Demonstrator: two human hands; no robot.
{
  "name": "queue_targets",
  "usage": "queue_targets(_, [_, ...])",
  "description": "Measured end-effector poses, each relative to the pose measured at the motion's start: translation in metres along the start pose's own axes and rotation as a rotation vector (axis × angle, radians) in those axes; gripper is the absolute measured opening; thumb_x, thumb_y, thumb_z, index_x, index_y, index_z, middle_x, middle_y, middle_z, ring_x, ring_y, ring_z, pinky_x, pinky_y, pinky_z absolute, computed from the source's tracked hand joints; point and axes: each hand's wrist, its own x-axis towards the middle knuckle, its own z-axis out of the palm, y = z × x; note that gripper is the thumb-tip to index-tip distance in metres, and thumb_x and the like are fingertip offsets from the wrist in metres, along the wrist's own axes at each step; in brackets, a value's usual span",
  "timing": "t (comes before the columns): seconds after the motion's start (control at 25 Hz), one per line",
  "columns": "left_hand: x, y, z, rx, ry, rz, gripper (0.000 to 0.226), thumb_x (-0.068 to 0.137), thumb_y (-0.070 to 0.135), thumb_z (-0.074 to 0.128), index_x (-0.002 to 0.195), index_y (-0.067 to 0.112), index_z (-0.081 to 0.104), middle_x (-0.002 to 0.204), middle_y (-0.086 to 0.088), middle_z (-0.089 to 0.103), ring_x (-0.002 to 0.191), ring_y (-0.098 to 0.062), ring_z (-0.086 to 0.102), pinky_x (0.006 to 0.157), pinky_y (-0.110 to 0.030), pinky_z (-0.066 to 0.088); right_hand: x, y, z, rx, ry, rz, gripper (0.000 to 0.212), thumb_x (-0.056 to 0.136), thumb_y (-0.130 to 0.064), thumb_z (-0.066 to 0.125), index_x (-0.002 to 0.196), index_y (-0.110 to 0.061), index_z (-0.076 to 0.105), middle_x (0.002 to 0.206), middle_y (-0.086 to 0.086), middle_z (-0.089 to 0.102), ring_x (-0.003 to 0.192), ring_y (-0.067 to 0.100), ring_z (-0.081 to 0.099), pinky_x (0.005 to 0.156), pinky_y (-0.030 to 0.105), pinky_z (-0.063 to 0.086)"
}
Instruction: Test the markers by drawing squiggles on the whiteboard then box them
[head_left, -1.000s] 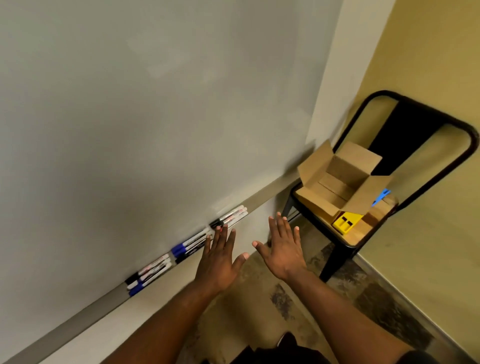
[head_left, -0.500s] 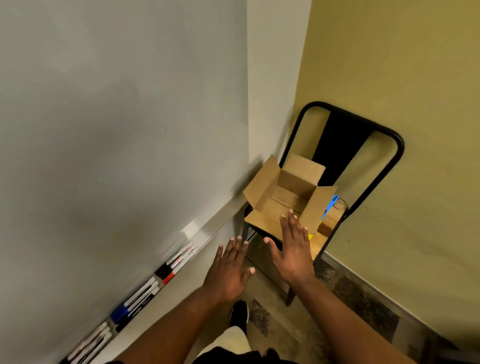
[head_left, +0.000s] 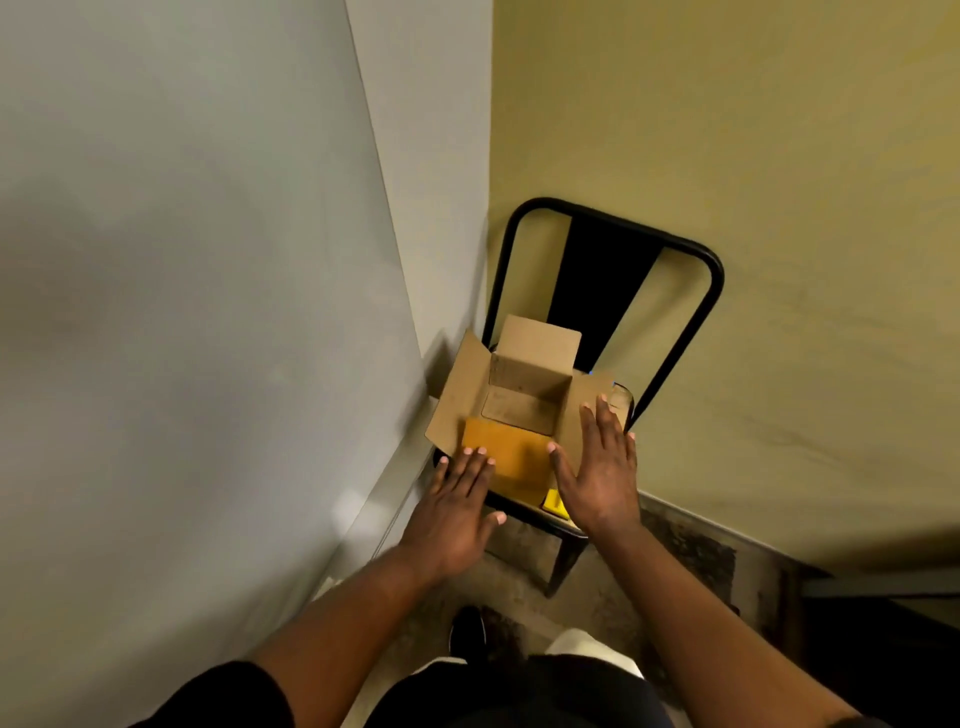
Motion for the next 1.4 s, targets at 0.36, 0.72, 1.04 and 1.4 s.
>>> queue_targets(0.36, [0.027, -0.002, 0.008, -0.089, -0.022, -0.034, 0.077, 0.096, 0.067, 0.012, 0.157, 0.023, -0.002, 0.164, 0.003, -0.013, 0.147, -0.013, -0.024, 0.122, -0.046, -0.004, 0.019, 0.01, 0.001, 0.09, -0.038, 0.149, 0.074, 0.099, -0.064, 0.033, 0.158, -0.027, 0.008, 0.168, -0.001, -0.003, 0.148, 0.034, 0.026, 0.118, 0.052, 0.03])
queue_targets(0.72, [-0.003, -0.013, 0.023, -0.544, 0.307, -0.324, 0.063, 0.101, 0.052, 0.04, 0.156, 0.031, 0.016, 0.162, 0.01, 0.018, 0.15, -0.009, 0.013, 0.117, -0.041, 0.032, 0.034, -0.004, 0.005, 0.155, -0.035, 0.073, 0.078, 0.097, -0.071, 0.029, 0.156, -0.036, -0.005, 0.168, -0.003, -0.002, 0.146, 0.031, 0.032, 0.11, 0.054, 0.041])
queue_targets(1.04, [0.023, -0.015, -0.004, -0.647, 0.435, -0.347, 0.069, 0.098, 0.056, 0.039, 0.155, 0.037, 0.004, 0.164, 0.01, 0.009, 0.149, -0.01, 0.016, 0.111, -0.029, 0.034, 0.034, -0.023, 0.017, 0.115, -0.33, -0.083, 0.076, 0.096, -0.071, 0.033, 0.157, -0.033, 0.009, 0.164, -0.001, 0.025, 0.151, 0.025, 0.019, 0.121, 0.047, 0.021])
queue_targets(1.4, [0.033, -0.015, -0.015, -0.646, 0.464, -0.297, 0.067, 0.099, 0.046, 0.045, 0.155, 0.032, 0.01, 0.156, 0.007, 0.033, 0.137, -0.006, 0.035, 0.104, -0.023, 0.037, 0.036, -0.011, 0.044, 0.137, -0.468, -0.151, 0.075, 0.101, -0.057, 0.037, 0.16, -0.024, 0.004, 0.167, -0.009, 0.0, 0.153, 0.011, -0.006, 0.124, 0.041, 0.014])
